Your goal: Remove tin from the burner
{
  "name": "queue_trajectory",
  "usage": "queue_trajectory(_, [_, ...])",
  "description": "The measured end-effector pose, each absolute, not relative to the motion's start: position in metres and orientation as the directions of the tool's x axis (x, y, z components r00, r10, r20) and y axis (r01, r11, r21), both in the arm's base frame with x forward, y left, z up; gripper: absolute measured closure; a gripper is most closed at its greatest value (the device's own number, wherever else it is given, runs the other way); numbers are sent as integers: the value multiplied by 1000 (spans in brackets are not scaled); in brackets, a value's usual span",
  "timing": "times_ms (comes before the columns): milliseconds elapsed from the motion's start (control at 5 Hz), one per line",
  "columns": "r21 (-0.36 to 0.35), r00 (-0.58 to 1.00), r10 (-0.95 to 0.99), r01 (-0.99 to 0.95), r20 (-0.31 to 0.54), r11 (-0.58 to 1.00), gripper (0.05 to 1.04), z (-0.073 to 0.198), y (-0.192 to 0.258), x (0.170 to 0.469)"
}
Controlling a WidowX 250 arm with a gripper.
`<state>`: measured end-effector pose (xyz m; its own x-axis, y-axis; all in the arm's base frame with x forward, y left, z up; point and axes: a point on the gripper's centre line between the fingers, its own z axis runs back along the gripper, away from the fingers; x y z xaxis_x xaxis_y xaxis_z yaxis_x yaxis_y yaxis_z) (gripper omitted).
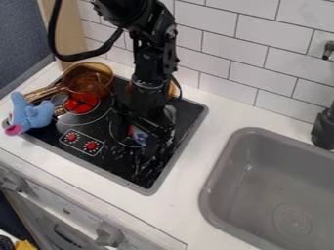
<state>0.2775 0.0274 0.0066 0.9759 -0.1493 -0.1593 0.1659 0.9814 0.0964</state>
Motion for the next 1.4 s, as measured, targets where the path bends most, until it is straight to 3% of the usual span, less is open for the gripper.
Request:
queue_trajectory(1000, [65, 974, -214, 219, -74, 974, 83, 17, -7, 356])
queue_trajectory(1400, [79, 972, -224, 229, -66, 970, 83, 31, -5, 346])
